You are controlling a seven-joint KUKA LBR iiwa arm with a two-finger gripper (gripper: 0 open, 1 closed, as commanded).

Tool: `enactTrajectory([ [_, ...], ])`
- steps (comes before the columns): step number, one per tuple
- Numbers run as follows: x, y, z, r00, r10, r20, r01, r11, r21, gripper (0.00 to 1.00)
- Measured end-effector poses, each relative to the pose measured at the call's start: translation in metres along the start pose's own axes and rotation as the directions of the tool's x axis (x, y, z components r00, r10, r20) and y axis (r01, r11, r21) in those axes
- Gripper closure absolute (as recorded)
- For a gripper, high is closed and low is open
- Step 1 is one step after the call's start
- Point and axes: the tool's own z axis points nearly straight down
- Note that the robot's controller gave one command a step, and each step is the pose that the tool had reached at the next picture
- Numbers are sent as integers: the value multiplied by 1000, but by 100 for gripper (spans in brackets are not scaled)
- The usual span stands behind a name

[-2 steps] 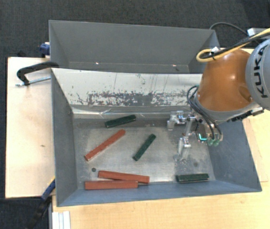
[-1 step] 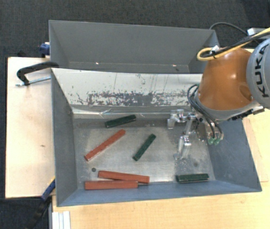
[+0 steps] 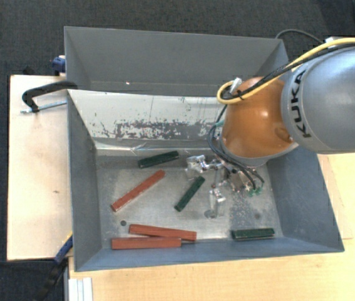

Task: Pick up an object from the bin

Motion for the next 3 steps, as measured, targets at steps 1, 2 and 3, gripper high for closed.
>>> enactTrajectory([
  [1,-10,23,4,993,-120,-2,120,993,-5,0],
  [2,-22,16,-6,1000,-4,4,4,1000,-2,0],
  [3,-9,13,39,995,-96,-5,96,995,-4,0],
])
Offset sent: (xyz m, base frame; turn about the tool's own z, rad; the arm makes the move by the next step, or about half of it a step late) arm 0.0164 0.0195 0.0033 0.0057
